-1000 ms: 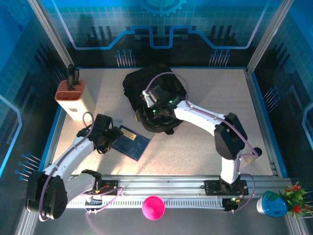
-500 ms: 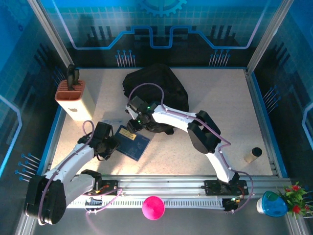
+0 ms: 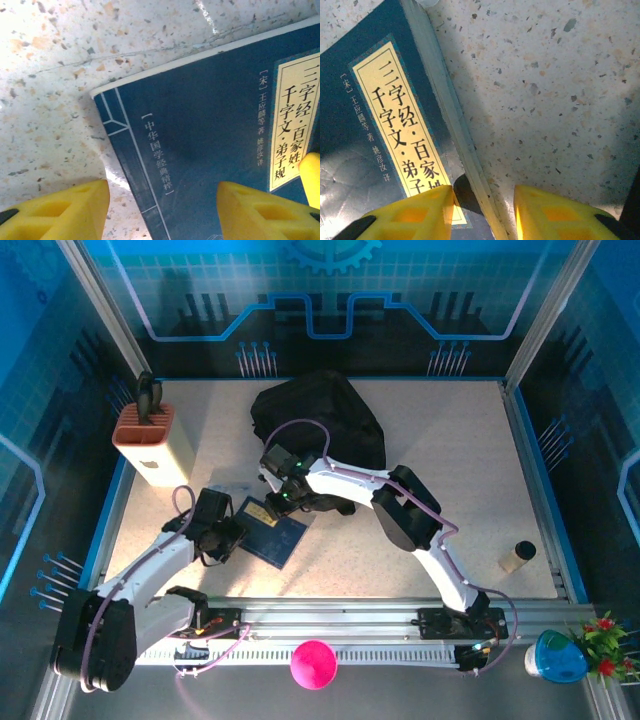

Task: Pack the student bag
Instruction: Pick up the book from the bottom-center of the table.

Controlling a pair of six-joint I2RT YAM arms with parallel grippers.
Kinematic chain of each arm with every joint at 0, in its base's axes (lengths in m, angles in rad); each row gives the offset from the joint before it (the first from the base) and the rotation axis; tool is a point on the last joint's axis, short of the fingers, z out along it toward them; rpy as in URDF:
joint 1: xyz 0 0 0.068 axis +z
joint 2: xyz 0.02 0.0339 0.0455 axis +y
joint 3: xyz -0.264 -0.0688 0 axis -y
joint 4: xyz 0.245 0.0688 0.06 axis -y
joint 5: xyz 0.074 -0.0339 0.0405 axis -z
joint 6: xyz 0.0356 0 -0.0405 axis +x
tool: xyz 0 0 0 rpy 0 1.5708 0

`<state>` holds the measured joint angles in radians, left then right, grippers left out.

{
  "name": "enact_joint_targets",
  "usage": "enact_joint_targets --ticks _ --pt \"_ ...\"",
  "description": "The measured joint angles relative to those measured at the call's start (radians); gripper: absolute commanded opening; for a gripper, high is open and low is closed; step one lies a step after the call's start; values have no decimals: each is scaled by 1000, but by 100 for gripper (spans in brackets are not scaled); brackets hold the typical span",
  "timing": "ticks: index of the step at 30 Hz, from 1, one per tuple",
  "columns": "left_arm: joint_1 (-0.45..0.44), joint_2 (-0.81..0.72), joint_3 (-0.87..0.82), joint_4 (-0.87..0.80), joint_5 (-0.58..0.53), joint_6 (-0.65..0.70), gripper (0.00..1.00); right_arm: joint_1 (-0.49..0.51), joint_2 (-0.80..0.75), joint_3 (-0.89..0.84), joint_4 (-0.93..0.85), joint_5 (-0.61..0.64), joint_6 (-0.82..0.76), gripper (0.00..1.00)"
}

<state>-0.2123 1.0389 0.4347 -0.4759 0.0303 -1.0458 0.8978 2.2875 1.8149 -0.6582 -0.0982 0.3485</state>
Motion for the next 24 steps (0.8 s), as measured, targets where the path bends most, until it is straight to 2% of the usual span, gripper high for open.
enact_joint_targets --ticks 15,24 --pt "0 16 -26 87 55 18 59 0 10 0 3 -24 21 22" --pt "0 -47 -34 94 93 80 54 -11 17 11 -4 -33 58 21"
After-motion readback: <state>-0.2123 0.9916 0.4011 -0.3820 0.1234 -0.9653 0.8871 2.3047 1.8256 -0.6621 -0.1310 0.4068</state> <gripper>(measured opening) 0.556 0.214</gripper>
